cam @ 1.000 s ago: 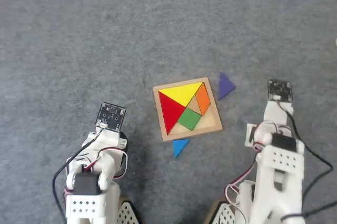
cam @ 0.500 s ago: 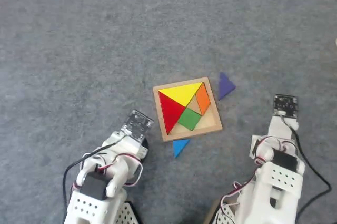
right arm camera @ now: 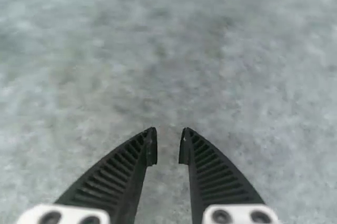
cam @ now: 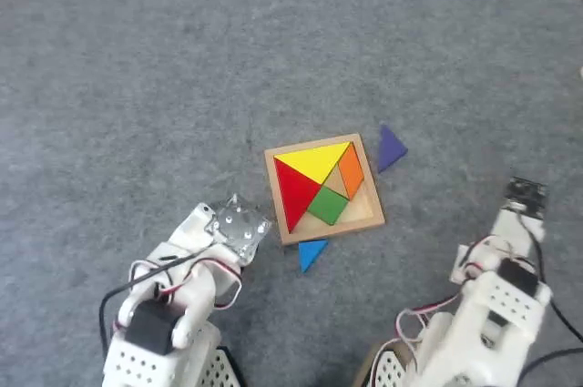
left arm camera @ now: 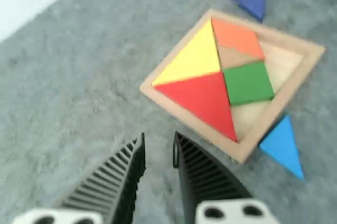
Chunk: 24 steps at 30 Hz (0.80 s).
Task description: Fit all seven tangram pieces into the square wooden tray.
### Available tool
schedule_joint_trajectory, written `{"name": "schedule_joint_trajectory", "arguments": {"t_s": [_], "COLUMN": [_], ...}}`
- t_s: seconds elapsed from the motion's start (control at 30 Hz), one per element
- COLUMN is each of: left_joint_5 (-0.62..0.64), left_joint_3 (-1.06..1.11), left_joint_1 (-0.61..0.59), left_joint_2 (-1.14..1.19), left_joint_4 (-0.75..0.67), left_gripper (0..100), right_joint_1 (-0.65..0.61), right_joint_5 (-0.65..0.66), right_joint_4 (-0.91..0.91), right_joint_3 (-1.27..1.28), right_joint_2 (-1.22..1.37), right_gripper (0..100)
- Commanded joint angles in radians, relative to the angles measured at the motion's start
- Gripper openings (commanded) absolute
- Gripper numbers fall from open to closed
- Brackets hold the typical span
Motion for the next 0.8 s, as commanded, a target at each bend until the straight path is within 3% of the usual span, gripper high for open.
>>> {"name": "schedule_joint_trajectory", "arguments": {"t_s": [0.0,0.1,0.27,0.47,0.77], "left_joint_5": [-0.028,-0.028,0.005,0.048,0.124], "left_joint_3": [-0.232,-0.484,-0.796,-0.885,-0.86], "left_joint_1": [-0.008,0.021,0.259,0.433,0.436], "left_joint_2": [0.311,0.624,1.077,1.347,1.542], "left_joint_4": [-0.012,0.078,0.288,0.25,0.155], "left_gripper": [9,9,16,16,16], "right_joint_1": [0.041,0.077,0.173,0.18,0.186], "right_joint_5": [-0.025,-0.021,-0.003,0.017,0.021], "right_joint_4": [-0.03,-0.028,-0.03,-0.117,-0.119], "right_joint_3": [-0.075,-0.1,-0.103,-0.066,-0.063], "right_joint_2": [0.074,0.107,0.11,0.119,0.119], "right_gripper": [8.4,8.4,8.6,8.7,8.7]}}
